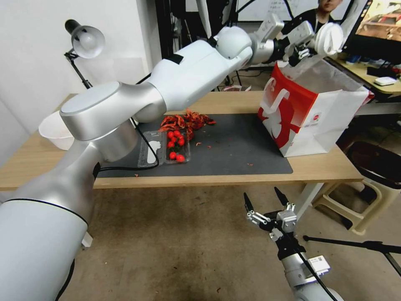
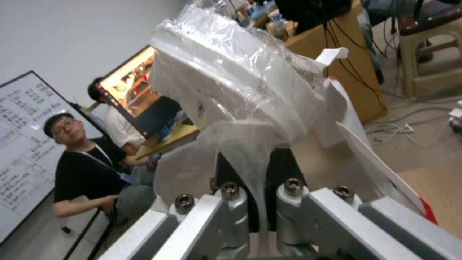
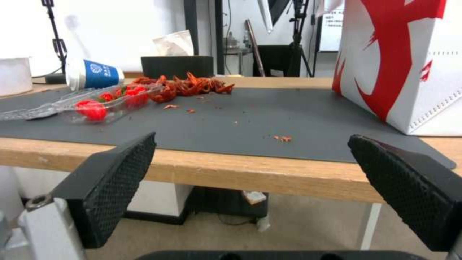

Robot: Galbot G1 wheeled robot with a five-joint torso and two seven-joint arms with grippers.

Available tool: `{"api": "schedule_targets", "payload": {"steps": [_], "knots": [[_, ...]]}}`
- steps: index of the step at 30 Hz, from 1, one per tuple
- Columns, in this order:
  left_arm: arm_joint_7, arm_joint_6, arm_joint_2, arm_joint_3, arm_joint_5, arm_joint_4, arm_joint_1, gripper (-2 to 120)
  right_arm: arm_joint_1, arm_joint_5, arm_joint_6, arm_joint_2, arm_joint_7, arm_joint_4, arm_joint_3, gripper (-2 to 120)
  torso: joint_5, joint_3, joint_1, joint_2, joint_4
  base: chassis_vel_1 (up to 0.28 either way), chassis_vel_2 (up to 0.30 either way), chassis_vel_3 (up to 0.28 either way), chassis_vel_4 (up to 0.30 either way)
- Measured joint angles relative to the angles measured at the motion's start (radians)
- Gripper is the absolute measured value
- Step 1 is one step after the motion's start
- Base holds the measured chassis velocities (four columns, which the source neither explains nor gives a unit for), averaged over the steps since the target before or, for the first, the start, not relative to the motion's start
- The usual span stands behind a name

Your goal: Pick up the trash from the table and place it into the takeout bag.

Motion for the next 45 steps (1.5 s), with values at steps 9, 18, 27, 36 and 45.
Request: {"api": "schedule_targets", "payload": {"steps": [9, 18, 27, 36, 45], "knots": [[-0.021, 0.032, 0.001, 0.044, 0.023, -0.022, 0.006, 9, -0.004, -0.006, 0.003, 0.007, -0.002, -0.003, -0.002, 100, 0.0, 0.0, 0.0, 0.0, -0.0001, 0.0, 0.0, 0.0, 0.0], [-0.039, 0.042, 0.0, 0.055, 0.04, -0.026, 0.007, 45, -0.001, -0.007, 0.004, 0.009, -0.003, -0.006, -0.004, 100, 0.0, 0.0, 0.0, 0.0, -0.0001, 0.0, 0.0, 0.0, 0.0], [-0.045, 0.051, 0.001, 0.055, 0.049, -0.017, 0.008, 78, 0.012, -0.005, 0.004, 0.009, -0.003, -0.015, -0.01, 100, 0.0, 0.0, 0.0, 0.0, -0.0001, 0.0, 0.0, 0.0, 0.0], [-0.056, 0.058, 0.001, 0.064, 0.052, -0.021, 0.014, 99, 0.017, -0.003, 0.004, 0.008, -0.003, -0.019, -0.014, 100, -0.0001, 0.0, 0.0, 0.0, -0.0001, 0.0, 0.0, 0.0, 0.0], [-0.058, 0.067, 0.001, 0.062, 0.05, -0.016, 0.016, 100, 0.022, -0.001, 0.006, 0.008, -0.004, -0.027, -0.018, 100, 0.0, 0.0, 0.0, 0.0, -0.0001, 0.0, 0.0, 0.0, 0.0]]}}
